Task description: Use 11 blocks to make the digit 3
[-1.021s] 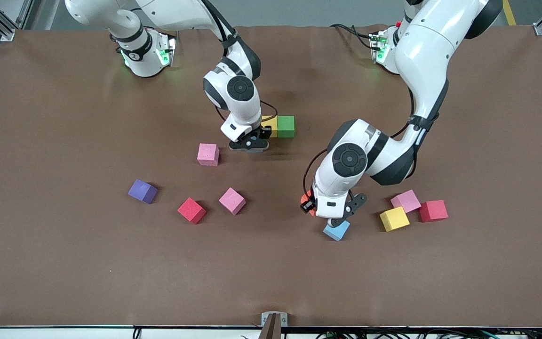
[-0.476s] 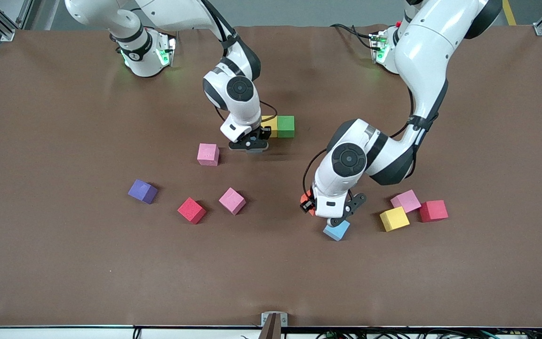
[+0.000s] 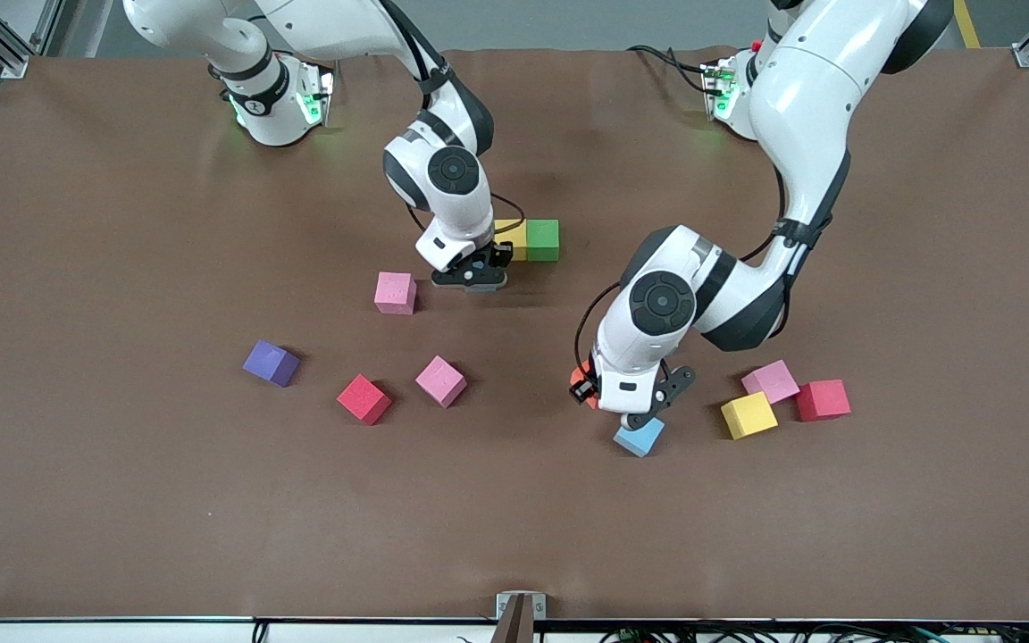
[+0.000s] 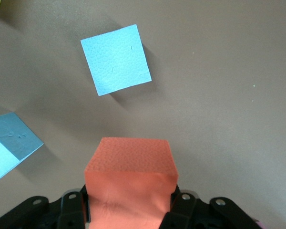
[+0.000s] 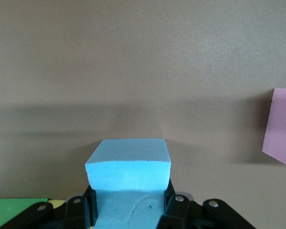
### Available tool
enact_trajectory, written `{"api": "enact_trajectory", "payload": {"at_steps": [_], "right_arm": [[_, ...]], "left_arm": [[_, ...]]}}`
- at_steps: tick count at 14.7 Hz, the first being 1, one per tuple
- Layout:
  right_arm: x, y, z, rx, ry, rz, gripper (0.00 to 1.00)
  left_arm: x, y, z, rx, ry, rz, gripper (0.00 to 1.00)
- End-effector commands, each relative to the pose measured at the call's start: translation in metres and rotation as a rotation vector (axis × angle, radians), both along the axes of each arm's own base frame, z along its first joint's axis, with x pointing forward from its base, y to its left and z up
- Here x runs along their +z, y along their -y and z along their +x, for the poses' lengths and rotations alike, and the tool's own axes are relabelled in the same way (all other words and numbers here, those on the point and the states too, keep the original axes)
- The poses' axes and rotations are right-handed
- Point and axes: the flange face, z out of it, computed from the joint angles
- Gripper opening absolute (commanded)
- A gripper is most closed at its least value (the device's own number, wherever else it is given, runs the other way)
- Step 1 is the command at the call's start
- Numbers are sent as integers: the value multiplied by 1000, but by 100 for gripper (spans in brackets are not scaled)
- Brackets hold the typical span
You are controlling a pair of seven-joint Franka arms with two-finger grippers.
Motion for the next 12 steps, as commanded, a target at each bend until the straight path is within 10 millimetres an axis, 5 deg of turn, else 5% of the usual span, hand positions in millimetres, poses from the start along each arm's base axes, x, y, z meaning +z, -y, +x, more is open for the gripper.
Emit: {"api": "enact_trajectory", "payload": {"at_steps": [1, 8, 9, 10, 11, 12], "right_arm": [[-3, 5, -3, -17, -7, 2, 4], [-7, 8, -7, -19, -17, -10, 6], [-7, 9, -7, -19, -18, -11, 13], [-8, 9, -6, -23, -20, -11, 41], [-7, 9, -6, -55, -18, -11, 79], [-7, 8, -5, -76, -17, -11, 100]], "left_arm": [[2, 1, -2, 4, -5, 4, 0], [2, 1, -2, 6, -5, 4, 0], [2, 2, -3, 4, -5, 4, 0], [2, 2, -3, 3, -6, 6, 0], [2, 1, -2, 6, -5, 4, 0], [2, 1, -2, 6, -5, 4, 0]]}}
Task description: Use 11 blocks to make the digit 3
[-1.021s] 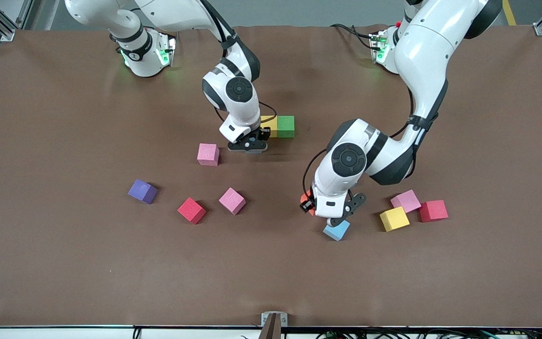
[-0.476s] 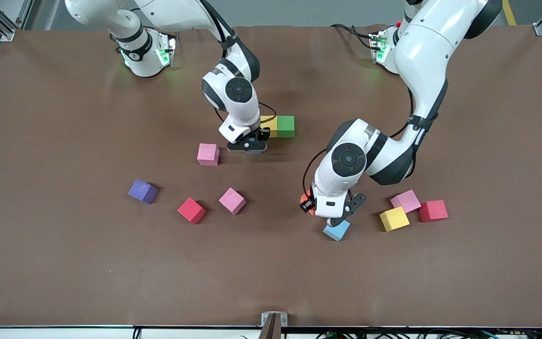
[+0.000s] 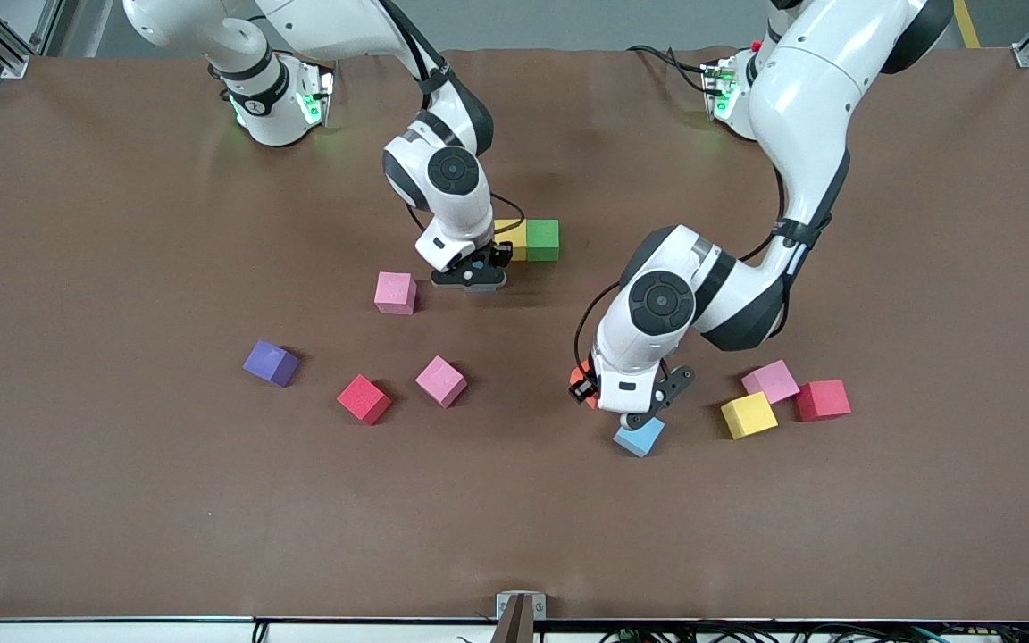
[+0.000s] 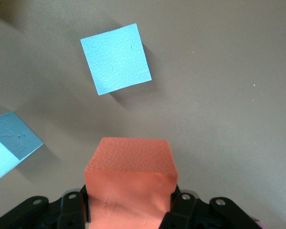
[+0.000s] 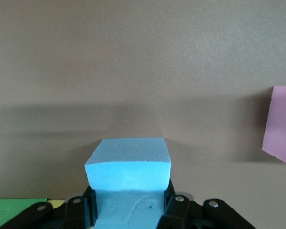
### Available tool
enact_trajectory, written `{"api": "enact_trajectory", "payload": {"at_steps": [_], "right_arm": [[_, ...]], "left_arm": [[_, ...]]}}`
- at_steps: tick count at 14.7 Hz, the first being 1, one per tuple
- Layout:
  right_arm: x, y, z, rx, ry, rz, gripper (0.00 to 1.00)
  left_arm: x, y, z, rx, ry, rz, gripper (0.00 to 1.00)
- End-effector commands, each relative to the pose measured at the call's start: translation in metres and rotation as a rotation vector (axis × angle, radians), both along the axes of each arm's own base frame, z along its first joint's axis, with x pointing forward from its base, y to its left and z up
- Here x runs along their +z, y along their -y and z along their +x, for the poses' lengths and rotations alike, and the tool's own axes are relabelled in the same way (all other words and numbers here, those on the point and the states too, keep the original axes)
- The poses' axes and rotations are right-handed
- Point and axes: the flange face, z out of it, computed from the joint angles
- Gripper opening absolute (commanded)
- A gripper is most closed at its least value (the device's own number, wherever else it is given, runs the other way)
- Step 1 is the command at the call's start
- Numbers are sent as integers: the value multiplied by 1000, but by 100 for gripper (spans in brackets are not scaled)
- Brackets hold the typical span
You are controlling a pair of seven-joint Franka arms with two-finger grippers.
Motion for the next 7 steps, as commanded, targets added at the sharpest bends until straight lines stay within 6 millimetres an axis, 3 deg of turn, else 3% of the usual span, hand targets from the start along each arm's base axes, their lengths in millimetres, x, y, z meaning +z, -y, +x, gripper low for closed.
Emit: {"api": "enact_trajectory", "payload": {"at_steps": [1, 7], "right_arm": [[-5, 7, -4, -53, -13, -10, 100], [1, 4, -1, -62, -5, -1, 100]], "left_arm": [[3, 0, -2, 5, -5, 4, 0], [7, -8, 4, 15, 2, 3, 0]]}}
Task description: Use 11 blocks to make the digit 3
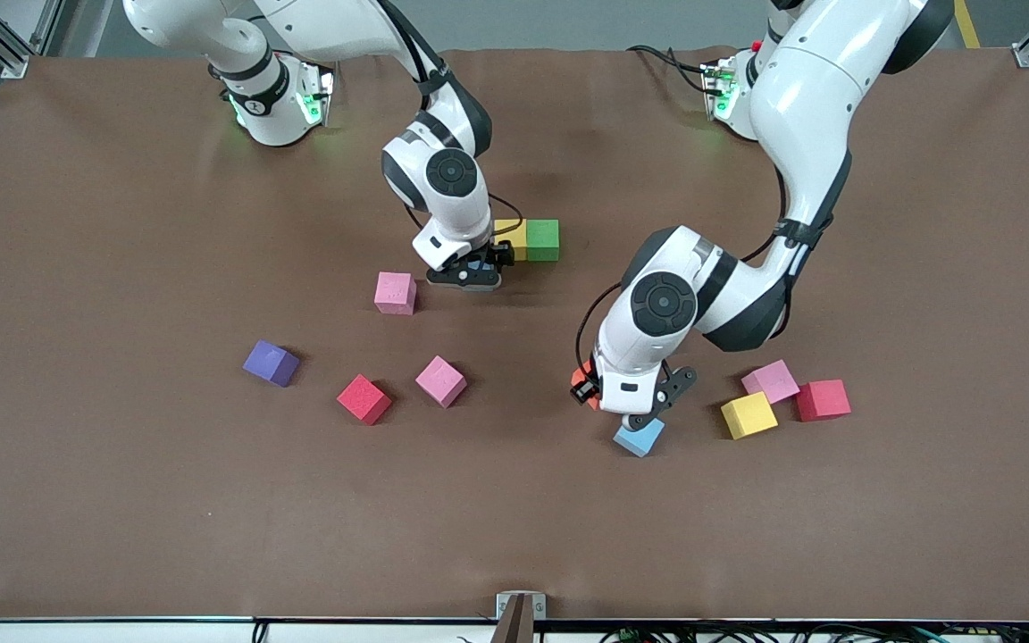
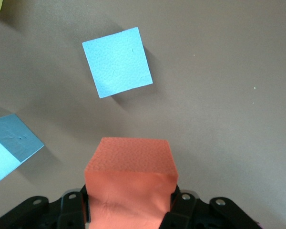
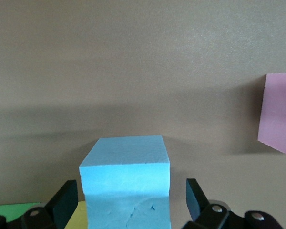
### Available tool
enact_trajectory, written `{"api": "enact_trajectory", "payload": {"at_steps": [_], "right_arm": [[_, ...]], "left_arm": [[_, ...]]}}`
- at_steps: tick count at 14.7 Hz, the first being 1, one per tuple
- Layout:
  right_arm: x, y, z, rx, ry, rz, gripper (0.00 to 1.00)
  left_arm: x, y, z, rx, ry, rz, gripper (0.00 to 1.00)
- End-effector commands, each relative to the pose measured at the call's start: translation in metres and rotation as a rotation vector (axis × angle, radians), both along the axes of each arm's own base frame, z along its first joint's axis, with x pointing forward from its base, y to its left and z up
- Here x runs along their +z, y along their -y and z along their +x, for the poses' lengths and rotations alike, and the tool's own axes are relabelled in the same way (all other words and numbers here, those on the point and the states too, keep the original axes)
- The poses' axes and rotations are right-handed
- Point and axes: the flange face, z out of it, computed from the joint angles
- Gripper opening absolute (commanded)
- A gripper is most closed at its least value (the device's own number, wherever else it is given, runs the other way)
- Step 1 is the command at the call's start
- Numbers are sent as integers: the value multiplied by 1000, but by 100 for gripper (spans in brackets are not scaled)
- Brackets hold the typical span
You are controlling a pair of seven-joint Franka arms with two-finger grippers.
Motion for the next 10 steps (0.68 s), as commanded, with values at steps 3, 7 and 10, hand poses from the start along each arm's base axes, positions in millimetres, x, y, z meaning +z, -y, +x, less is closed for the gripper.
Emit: {"api": "enact_trajectory", "payload": {"at_steps": [3, 7, 10], "right_arm": [[12, -3, 4, -21, 13, 18, 100], [55, 8, 27, -45, 25, 39, 100], [89, 32, 51, -110, 23, 37, 100]], "left_arm": [[7, -3, 1, 9, 1, 3, 0], [7, 0, -1, 6, 1, 3, 0], [7, -4, 1, 1, 4, 5, 0]]}}
